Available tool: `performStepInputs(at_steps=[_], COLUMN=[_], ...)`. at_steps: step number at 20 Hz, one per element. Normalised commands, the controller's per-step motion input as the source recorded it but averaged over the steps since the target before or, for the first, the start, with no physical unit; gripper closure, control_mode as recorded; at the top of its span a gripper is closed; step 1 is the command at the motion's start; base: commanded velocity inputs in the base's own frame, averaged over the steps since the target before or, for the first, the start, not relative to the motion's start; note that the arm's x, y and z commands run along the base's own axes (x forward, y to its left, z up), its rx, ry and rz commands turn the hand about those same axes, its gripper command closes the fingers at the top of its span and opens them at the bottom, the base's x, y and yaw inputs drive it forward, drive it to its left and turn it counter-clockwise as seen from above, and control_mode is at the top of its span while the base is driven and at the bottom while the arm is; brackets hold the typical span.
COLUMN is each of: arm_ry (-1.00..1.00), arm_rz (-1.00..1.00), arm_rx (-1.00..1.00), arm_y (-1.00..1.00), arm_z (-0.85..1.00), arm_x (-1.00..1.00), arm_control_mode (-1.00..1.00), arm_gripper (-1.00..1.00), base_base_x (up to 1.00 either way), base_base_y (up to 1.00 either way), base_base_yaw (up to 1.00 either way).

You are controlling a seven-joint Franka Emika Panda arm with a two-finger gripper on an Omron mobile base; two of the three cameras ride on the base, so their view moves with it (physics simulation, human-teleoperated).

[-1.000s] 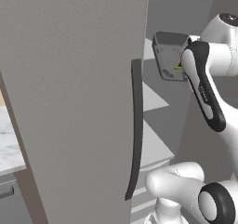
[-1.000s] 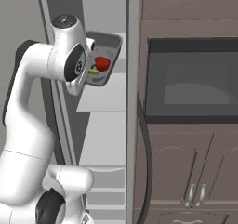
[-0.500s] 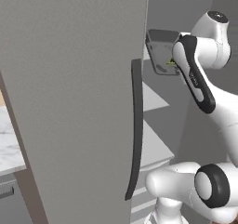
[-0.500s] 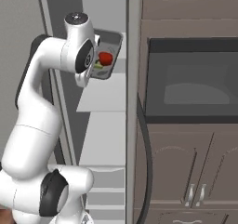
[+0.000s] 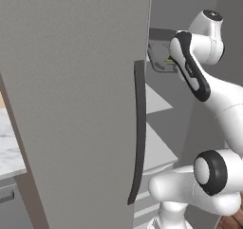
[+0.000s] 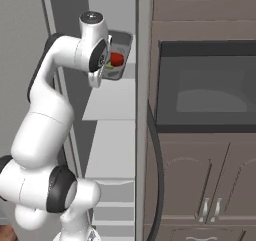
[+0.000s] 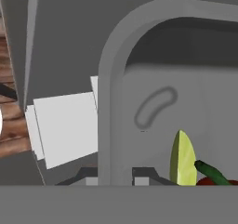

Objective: Take the bell pepper and lemon wedge out of the freezer and place them in the tupperware container on the counter. Then put the tupperware containing the vegetables back in the freezer.

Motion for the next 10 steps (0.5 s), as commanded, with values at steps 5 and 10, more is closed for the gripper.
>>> performStepInputs(at_steps=[5, 10], arm_ry=[0.00, 0.00], arm_rz=[0.02, 0.03], arm_rx=[0.00, 0.00], arm_y=[0.00, 0.00], arm_z=[0.00, 0.00], arm_x=[0.46, 0.49], arm_control_mode=[-1.00, -1.00], arm_gripper=[1.00, 1.00], base_base_x=[0.00, 0.00], base_base_y=[0.00, 0.00], base_base_yaw=[0.00, 0.00])
